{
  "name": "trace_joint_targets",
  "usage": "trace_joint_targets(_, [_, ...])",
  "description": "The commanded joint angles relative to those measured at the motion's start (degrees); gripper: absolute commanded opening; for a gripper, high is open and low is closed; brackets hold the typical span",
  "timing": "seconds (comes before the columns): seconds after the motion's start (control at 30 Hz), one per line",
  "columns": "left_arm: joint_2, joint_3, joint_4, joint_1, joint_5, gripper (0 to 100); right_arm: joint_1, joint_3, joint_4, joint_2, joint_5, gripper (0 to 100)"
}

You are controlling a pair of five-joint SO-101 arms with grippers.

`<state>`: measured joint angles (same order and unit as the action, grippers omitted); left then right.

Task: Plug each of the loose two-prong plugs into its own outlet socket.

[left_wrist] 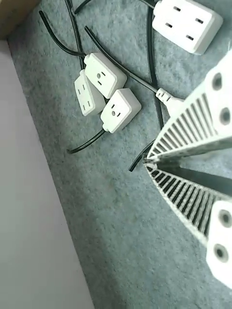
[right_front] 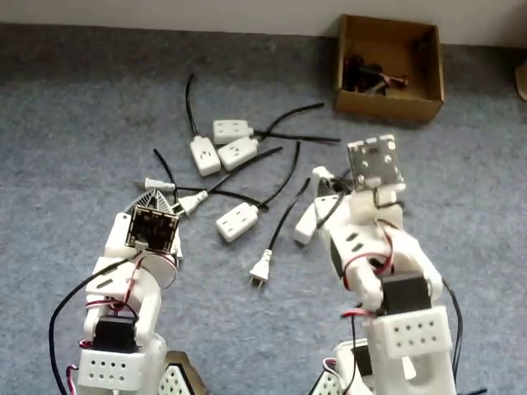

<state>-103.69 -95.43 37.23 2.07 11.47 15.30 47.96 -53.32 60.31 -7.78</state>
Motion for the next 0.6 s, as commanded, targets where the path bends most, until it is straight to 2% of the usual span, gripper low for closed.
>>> trace_joint_targets(0.0, [-0.7, 3.6, 1.1, 1.5, -0.2, 1, -0.5, -10.5, -3.5, -9.3, -0.6, 0.5])
trace_joint_targets(0.57, [-0.7, 3.5, 3.4, 13.8, -0.5, 1, 13.6, -37.9, -18.5, -38.5, -0.3, 0.5])
